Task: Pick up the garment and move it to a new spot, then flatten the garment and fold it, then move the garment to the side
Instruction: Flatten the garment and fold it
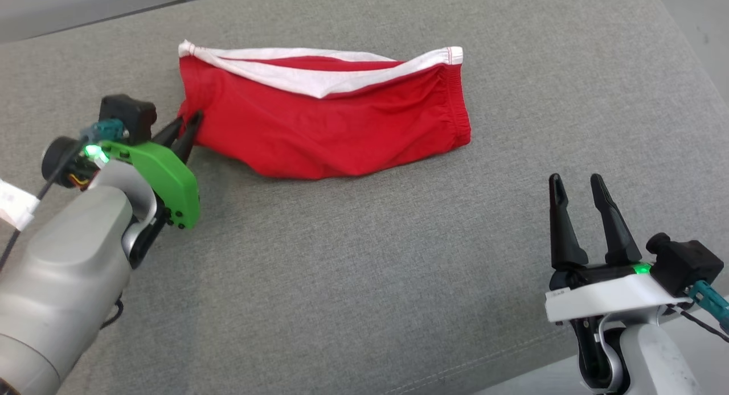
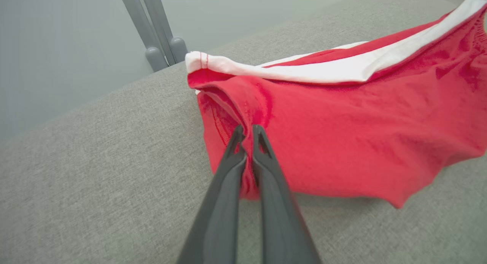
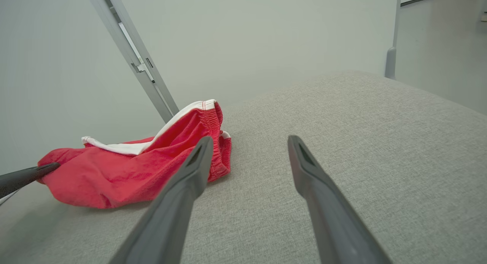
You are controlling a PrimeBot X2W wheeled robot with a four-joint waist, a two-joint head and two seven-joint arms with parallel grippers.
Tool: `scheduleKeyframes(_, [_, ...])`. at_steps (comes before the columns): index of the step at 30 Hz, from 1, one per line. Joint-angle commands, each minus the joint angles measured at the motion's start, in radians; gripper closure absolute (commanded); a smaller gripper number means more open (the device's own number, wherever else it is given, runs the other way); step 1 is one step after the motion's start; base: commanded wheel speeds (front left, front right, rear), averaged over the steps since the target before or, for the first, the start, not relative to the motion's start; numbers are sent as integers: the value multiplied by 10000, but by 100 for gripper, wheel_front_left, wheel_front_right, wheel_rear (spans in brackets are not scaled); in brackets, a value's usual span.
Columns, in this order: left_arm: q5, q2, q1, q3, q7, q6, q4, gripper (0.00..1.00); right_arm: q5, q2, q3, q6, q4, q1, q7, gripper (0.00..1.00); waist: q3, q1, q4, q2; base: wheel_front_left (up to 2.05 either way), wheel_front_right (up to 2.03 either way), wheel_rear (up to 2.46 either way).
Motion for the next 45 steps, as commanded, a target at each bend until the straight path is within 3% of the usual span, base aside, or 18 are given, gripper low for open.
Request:
scheduleKeyframes(1, [-58,53,403,37,-85,77,-98,100,65,-6,-94,0,-5,212,-33,0,-452,0,407,0,0,0,0])
scheduleKeyframes(9, [-441,-28,1823,281,-291,636,-801,100,-94,-8,-336,0,68,511,-33,0,-647,0,631,0,0,0,0])
scheduleKeyframes(10, [-440,-68,1936,343,-305,716,-875,64,-118,-6,-342,0,94,512,-33,0,-665,0,650,0,0,0,0])
scheduleKeyframes(11, [-429,-98,2021,431,-323,807,-928,3,-122,-8,-361,0,119,511,-33,0,-692,0,673,0,0,0,0])
scheduleKeyframes(12, [-354,-106,2104,563,-351,941,-1002,0,-130,-9,-384,0,151,511,-33,0,-727,0,702,0,0,0,0])
scheduleKeyframes(18, [998,-69,2760,2273,-360,1687,-2249,0,-347,-6,-404,0,328,446,-33,0,-1063,0,989,0,0,0,0])
scheduleKeyframes(25, [2913,-206,4452,5073,-360,2071,-4046,0,-661,-8,-366,0,424,509,-33,0,-1539,0,1407,0,0,0,0])
scheduleKeyframes(33, [5106,-832,6557,7894,-353,1953,-5811,0,-904,-27,-376,0,449,694,-33,0,-1937,0,1811,0,0,0,0])
scheduleKeyframes(45, [6767,-1812,9014,10380,-354,1559,-6911,0,-1041,-225,-216,0,536,1096,-12,0,-2514,0,2246,0,0,0,0])
